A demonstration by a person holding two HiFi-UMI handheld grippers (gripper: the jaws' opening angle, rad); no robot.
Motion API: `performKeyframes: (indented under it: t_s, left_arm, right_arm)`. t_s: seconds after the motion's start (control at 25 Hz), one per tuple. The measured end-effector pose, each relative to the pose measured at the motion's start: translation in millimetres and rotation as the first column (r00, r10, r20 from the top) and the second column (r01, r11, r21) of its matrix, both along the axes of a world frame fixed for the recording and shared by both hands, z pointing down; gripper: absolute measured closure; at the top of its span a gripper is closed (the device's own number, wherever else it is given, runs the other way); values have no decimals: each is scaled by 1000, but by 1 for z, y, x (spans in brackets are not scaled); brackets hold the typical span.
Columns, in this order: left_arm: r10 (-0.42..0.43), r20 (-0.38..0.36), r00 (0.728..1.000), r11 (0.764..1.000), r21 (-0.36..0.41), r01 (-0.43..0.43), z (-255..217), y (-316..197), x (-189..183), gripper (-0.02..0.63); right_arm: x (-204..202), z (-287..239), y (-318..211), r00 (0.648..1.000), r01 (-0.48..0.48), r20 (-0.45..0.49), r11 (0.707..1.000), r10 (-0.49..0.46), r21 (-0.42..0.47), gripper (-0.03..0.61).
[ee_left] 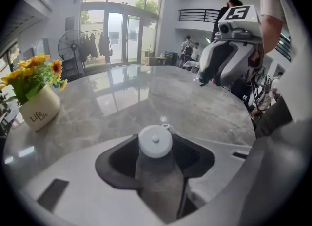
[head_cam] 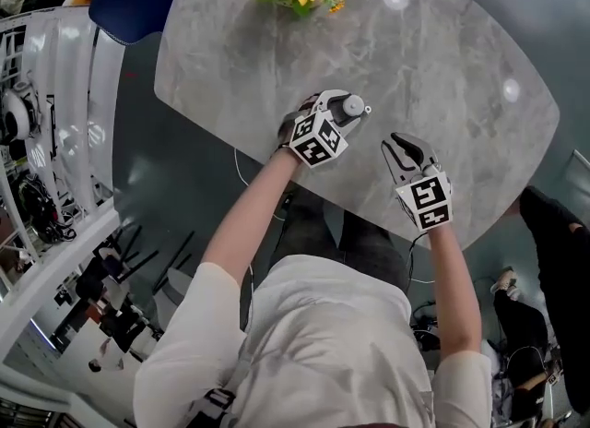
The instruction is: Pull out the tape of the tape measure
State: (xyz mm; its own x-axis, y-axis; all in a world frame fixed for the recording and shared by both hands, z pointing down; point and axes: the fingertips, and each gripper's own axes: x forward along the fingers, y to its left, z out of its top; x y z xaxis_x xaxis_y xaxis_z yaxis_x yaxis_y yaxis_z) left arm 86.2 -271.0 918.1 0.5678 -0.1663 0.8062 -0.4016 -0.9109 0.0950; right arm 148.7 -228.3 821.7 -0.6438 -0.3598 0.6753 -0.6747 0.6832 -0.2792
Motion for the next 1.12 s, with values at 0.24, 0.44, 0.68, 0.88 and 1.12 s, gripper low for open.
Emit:
performKeyframes:
  t_s: [0.24, 0.44, 0.68, 0.88, 1.12]
  left_arm:
    - [-1, -31, 1000, 1000, 8, 1, -48, 6, -1, 397]
    - [42, -65, 997, 996, 78, -37, -117, 9, -1, 397]
    - [46, -74, 996, 991, 130, -36, -197, 19, -11, 397]
    - [45, -63, 997, 985, 171, -34, -253, 33, -21, 397]
    - [8, -91, 996, 978, 209, 12, -301, 38, -32, 397]
  right_arm:
    - [-13, -26, -6, 998, 62, -31, 996, -60, 70, 479]
    - [-28, -64, -4, 984, 153, -113, 975, -135, 163, 479]
    - [-43, -120, 3, 950, 249, -265, 914, -166, 320, 479]
    - [-58, -165, 11, 929, 295, -336, 859, -155, 419, 479]
    - [-77, -201, 17, 898, 338, -427, 792, -108, 508, 479]
